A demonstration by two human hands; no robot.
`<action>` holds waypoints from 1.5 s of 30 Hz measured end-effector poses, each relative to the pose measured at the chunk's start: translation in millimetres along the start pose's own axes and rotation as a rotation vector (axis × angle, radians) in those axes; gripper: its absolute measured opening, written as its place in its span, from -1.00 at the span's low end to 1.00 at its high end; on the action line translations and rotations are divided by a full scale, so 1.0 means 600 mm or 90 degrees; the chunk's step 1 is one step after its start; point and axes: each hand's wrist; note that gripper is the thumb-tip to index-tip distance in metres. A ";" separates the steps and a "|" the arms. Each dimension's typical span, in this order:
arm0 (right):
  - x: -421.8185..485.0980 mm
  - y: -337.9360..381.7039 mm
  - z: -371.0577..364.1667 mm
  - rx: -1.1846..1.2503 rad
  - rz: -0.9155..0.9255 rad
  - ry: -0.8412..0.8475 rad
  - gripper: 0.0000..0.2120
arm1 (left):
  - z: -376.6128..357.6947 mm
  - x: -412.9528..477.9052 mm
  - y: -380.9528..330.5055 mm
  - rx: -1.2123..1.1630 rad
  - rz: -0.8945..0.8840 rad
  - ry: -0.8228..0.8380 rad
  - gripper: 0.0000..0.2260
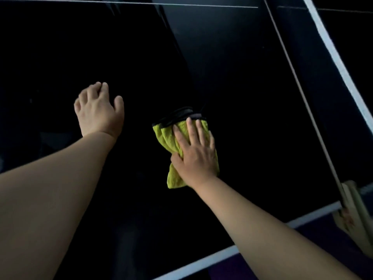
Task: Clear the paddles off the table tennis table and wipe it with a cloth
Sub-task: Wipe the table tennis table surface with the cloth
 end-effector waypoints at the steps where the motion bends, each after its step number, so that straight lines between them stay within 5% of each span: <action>1: -0.032 -0.003 -0.011 -0.003 -0.006 0.004 -0.34 | -0.001 -0.002 0.003 -0.004 -0.007 -0.002 -0.41; 8: -0.221 -0.007 -0.074 0.007 -0.060 -0.003 -0.32 | -0.002 -0.012 0.000 0.004 -0.042 -0.039 -0.54; 12: -0.308 -0.002 -0.093 -0.001 -0.079 0.008 -0.28 | 0.003 -0.028 -0.006 0.064 -0.152 -0.033 -0.59; 17: -0.307 -0.004 -0.084 -0.010 -0.091 0.035 -0.21 | 0.004 -0.019 -0.039 0.163 -0.171 0.003 -0.64; 33: 0.185 -0.094 0.065 0.007 -0.015 -0.012 -0.28 | -0.121 0.125 -0.246 -0.177 0.054 -0.066 -0.62; 45: 0.564 -0.115 0.179 -0.027 0.085 -0.076 -0.37 | -0.156 0.149 -0.267 0.016 0.113 -0.049 -0.58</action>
Point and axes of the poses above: each hand's wrist, its own x-axis towards the middle knuckle, its own z-axis out of the back of the hand, y = z × x, and after that the axes turned 1 degree about x, right-handed
